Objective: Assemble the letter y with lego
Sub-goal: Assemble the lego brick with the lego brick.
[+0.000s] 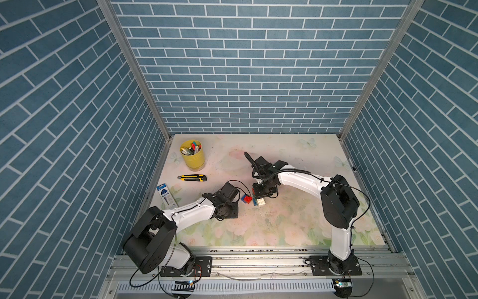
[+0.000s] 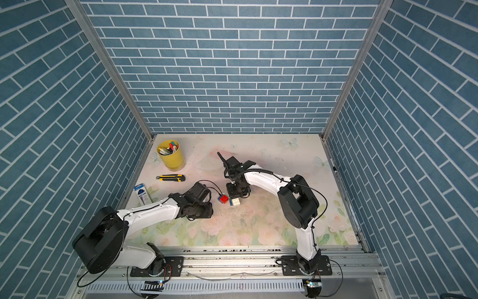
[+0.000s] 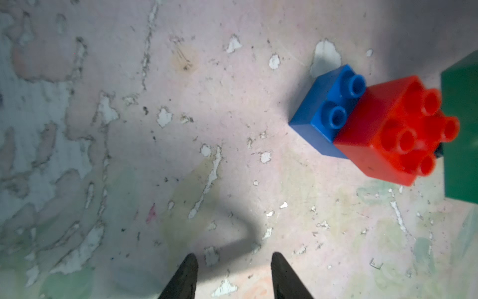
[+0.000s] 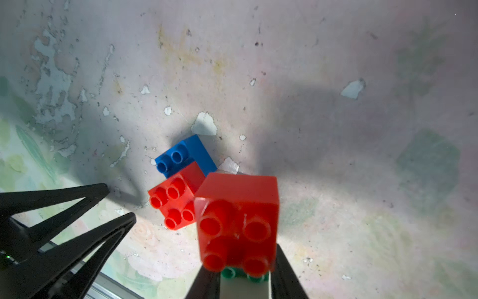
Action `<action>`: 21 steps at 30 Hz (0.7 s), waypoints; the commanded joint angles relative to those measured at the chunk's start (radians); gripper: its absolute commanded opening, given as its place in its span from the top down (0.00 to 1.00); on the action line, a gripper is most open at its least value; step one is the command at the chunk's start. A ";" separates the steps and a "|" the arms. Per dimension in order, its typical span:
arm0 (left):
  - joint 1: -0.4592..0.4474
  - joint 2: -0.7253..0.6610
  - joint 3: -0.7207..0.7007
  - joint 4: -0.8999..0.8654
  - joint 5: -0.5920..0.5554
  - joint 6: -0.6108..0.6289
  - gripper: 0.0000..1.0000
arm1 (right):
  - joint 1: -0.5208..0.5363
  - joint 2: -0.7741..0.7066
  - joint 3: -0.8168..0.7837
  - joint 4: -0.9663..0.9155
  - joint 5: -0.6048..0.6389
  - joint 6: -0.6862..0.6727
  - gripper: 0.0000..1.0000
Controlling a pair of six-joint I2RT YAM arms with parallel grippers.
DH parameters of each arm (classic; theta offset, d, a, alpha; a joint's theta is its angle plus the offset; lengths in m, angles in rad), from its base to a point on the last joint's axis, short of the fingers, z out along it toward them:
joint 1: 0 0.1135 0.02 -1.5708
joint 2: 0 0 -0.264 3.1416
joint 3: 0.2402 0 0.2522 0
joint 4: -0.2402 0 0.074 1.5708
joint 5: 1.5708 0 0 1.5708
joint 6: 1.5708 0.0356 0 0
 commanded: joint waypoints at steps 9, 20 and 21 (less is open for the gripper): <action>0.010 -0.029 -0.038 0.010 -0.011 0.000 0.51 | 0.020 0.050 0.045 -0.075 0.014 0.064 0.76; 0.014 -0.043 -0.062 0.016 -0.015 -0.002 0.51 | 0.048 0.105 0.065 -0.121 0.053 0.068 0.76; 0.015 -0.042 -0.062 0.016 -0.015 -0.003 0.51 | 0.048 0.108 0.065 -0.129 0.061 0.066 0.76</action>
